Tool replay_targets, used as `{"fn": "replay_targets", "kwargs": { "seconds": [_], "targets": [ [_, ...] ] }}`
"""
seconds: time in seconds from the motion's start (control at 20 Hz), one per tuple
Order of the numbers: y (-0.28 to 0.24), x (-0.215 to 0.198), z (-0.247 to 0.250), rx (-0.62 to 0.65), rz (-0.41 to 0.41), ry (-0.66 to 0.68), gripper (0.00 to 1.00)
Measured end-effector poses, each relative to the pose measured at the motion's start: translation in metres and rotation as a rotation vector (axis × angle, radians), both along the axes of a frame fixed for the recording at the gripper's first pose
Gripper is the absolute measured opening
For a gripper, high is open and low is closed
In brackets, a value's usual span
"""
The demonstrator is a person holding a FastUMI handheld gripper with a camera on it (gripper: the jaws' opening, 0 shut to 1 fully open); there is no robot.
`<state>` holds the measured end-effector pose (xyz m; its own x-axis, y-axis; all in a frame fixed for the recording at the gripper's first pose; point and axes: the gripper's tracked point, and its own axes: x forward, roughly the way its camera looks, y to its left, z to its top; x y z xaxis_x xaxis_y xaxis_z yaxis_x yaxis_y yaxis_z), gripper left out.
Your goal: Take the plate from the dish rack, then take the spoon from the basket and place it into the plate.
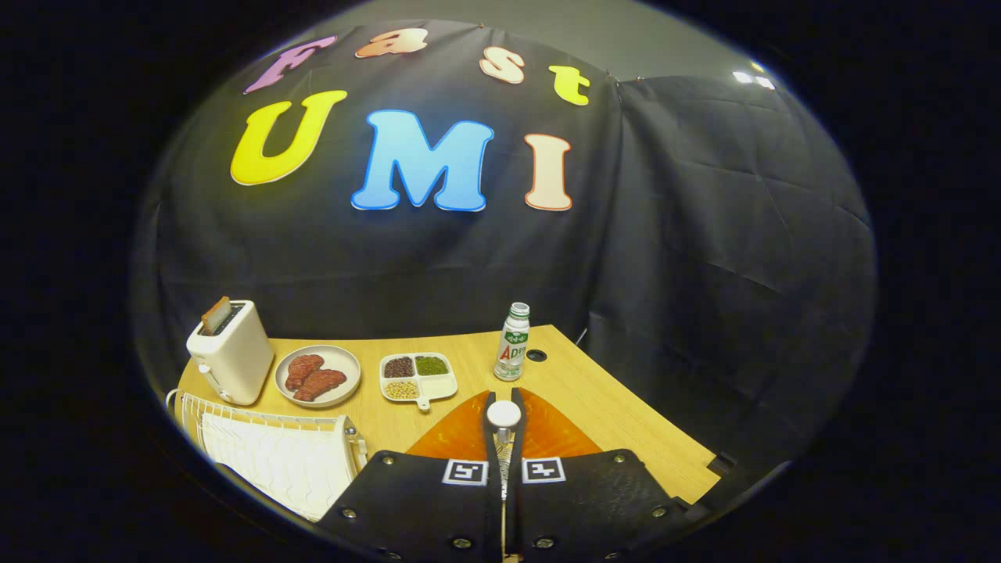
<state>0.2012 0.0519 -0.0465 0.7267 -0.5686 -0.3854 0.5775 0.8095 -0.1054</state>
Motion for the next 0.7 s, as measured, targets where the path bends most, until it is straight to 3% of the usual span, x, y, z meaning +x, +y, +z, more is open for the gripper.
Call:
{"fn": "replay_targets", "kwargs": {
  "seconds": [0.25,0.7],
  "targets": [
    [0.060,0.004,0.018,-0.029,0.151,-0.007,0.02],
    [0.237,-0.019,0.011,0.057,0.519,0.002,0.02]
  ]
}}
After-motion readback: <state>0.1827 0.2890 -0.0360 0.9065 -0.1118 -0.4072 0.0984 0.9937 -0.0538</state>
